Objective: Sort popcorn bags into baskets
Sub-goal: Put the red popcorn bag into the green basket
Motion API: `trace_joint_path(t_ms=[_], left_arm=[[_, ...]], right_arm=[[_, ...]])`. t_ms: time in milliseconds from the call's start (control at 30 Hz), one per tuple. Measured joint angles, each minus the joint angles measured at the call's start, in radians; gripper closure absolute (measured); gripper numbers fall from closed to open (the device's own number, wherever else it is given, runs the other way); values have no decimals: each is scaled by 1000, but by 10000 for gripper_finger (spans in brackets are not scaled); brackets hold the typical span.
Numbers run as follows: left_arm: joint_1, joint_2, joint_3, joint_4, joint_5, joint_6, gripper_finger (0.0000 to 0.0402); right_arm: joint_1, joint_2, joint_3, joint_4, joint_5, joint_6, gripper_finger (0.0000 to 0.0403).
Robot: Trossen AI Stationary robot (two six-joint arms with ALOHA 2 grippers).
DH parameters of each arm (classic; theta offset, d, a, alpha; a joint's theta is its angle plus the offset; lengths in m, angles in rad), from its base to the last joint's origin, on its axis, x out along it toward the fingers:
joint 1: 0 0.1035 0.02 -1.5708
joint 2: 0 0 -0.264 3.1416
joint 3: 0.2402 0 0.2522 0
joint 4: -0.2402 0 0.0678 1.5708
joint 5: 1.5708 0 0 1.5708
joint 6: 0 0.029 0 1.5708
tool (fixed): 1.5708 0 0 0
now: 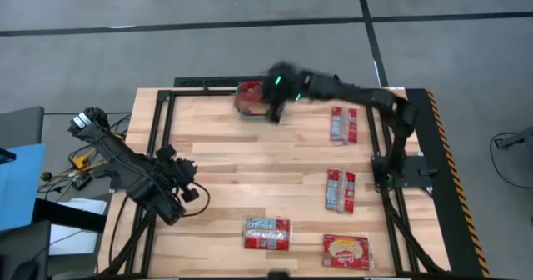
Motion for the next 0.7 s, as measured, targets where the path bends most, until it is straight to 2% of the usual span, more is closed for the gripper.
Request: trace_joint_path(t_ms=[167, 333, 700], left_arm=[[30, 0, -18, 4, -9, 2, 334], [93, 0, -44, 41, -18, 10, 334], [347, 0, -59, 174, -13, 150, 334]], right_arm=[[-175, 28, 0, 1, -186, -42, 387], [-237, 93, -1, 11, -326, -80, 387], [-245, 186, -1, 14, -379, -175, 387]])
